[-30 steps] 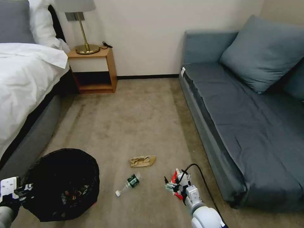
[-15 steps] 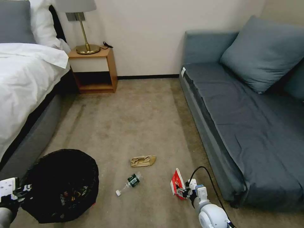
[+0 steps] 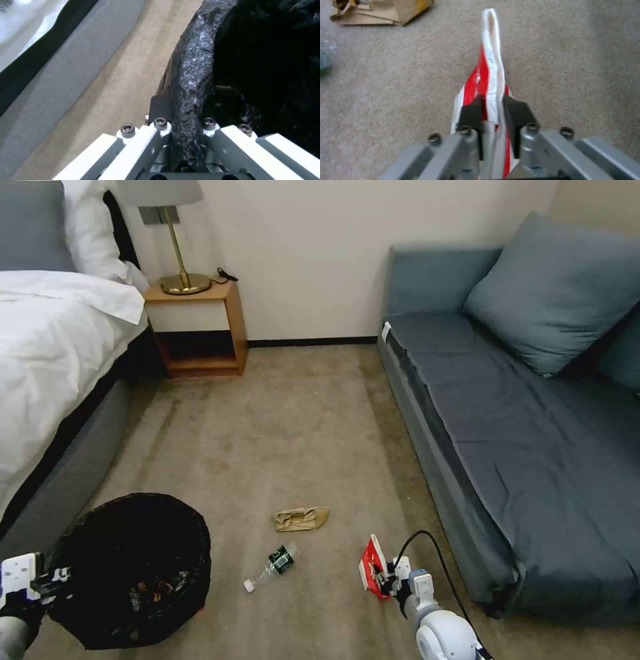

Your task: Pick up the trash bin, then pick up the garbage on the floor and place it into the trash bin.

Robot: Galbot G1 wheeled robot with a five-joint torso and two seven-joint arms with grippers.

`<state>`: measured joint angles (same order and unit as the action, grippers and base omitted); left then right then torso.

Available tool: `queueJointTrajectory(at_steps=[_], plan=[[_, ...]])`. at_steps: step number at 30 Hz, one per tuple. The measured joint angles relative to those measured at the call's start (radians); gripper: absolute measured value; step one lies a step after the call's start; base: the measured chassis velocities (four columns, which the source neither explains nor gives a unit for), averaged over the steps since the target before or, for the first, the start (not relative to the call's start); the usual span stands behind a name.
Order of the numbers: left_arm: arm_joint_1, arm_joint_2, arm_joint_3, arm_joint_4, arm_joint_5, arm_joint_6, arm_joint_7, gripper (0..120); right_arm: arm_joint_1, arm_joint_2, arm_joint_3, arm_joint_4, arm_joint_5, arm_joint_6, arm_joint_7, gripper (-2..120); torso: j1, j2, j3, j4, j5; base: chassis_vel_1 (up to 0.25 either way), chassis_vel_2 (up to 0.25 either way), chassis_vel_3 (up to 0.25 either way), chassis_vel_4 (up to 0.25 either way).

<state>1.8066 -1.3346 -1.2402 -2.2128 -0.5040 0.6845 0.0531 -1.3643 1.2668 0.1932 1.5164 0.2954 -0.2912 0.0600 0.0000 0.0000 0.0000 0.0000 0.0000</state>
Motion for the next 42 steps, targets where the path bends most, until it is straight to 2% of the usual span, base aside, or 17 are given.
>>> queueJointTrajectory(at_steps=[2, 3, 10, 14, 17, 18, 22, 25, 30, 33, 36, 38, 42], plan=[[0.0, 0.0, 0.001, -0.001, 0.0, 0.0, 0.0, 4, -0.001, -0.001, 0.0, -0.001, 0.0, 0.006, -0.002, 7, 0.0, 0.0, 0.0, 0.0, 0.0, 0.0, 0.0, 0.0, 0.0], [0.0, 0.0, 0.002, -0.001, 0.001, 0.0, -0.001, 4, -0.002, -0.002, 0.0, -0.001, 0.0, 0.013, -0.003, 0, 0.0, 0.0, 0.0, 0.0, 0.0, 0.0, 0.0, 0.0, 0.0], [0.001, 0.0, 0.007, -0.001, 0.002, 0.0, -0.002, 4, -0.007, -0.009, 0.0, 0.023, 0.015, 0.049, -0.003, 0, 0.0, 0.0, 0.0, -0.0001, 0.0, 0.0, 0.0, 0.0, 0.0], [0.002, 0.0, 0.007, -0.001, 0.002, -0.001, -0.002, 4, -0.011, -0.023, -0.009, 0.112, 0.039, 0.067, -0.002, 0, 0.0, 0.0, 0.0, -0.0001, 0.0, 0.0, 0.0, 0.0, 0.0], [0.002, -0.002, 0.008, -0.001, 0.002, -0.001, -0.002, 4, 0.001, -0.051, -0.058, 0.282, 0.099, 0.09, -0.008, 0, 0.0, 0.0, 0.0, -0.0001, -0.0002, 0.0, 0.0, 0.0, 0.0], [0.002, -0.002, 0.008, -0.001, 0.002, -0.001, -0.002, 4, 0.001, -0.051, -0.058, 0.282, 0.099, 0.09, -0.008, 0, 0.0, 0.0, 0.0, -0.0001, -0.0002, 0.0, 0.0, 0.0, 0.0], [0.003, -0.005, 0.013, -0.001, 0.004, -0.001, -0.003, 4, 0.067, -0.075, -0.173, 0.429, 0.203, 0.191, -0.043, 0, 0.0, 0.0, 0.0, 0.0001, -0.0003, 0.0, 0.0, 0.0, 0.0], [0.0, -0.006, 0.015, 0.005, 0.008, -0.001, -0.004, 4, 0.117, -0.07, -0.236, 0.454, 0.217, 0.21, -0.058, 0, 0.0, 0.0, 0.0, 0.0, -0.0002, 0.0, 0.0, 0.0, 0.0], [-0.004, -0.006, 0.022, 0.006, 0.015, -0.001, -0.005, 4, 0.26, -0.025, -0.41, 0.416, 0.212, 0.222, -0.075, 0, 0.0, 0.0, 0.0, 0.0001, -0.0003, 0.0, 0.0, 0.0, 0.0], [-0.002, -0.006, 0.022, 0.002, 0.015, -0.001, -0.005, 4, 0.305, -0.01, -0.466, 0.385, 0.205, 0.229, -0.081, 0, 0.0, 0.0, 0.0, 0.0001, -0.0003, 0.0, 0.0, 0.0, 0.0], [-0.001, -0.01, 0.021, -0.008, 0.015, 0.0, -0.005, 4, 0.389, 0.052, -0.587, 0.31, 0.184, 0.242, -0.086, 0, 0.0, 0.0, 0.0, 0.0, -0.0004, 0.0, 0.0, 0.0, 0.0], [0.0, -0.011, 0.021, -0.009, 0.015, 0.0, -0.005, 4, 0.4, 0.069, -0.606, 0.296, 0.176, 0.243, -0.085, 0, 0.0, 0.0, 0.0, 0.0001, -0.0003, 0.0, 0.0, 0.0, 0.0], [0.001, -0.017, 0.021, -0.014, 0.015, 0.001, -0.006, 4, 0.426, 0.165, -0.672, 0.234, 0.148, 0.249, -0.072, 0, 0.0, 0.0, 0.0, 0.0002, -0.0002, 0.0, 0.0, 0.0, 0.0]])
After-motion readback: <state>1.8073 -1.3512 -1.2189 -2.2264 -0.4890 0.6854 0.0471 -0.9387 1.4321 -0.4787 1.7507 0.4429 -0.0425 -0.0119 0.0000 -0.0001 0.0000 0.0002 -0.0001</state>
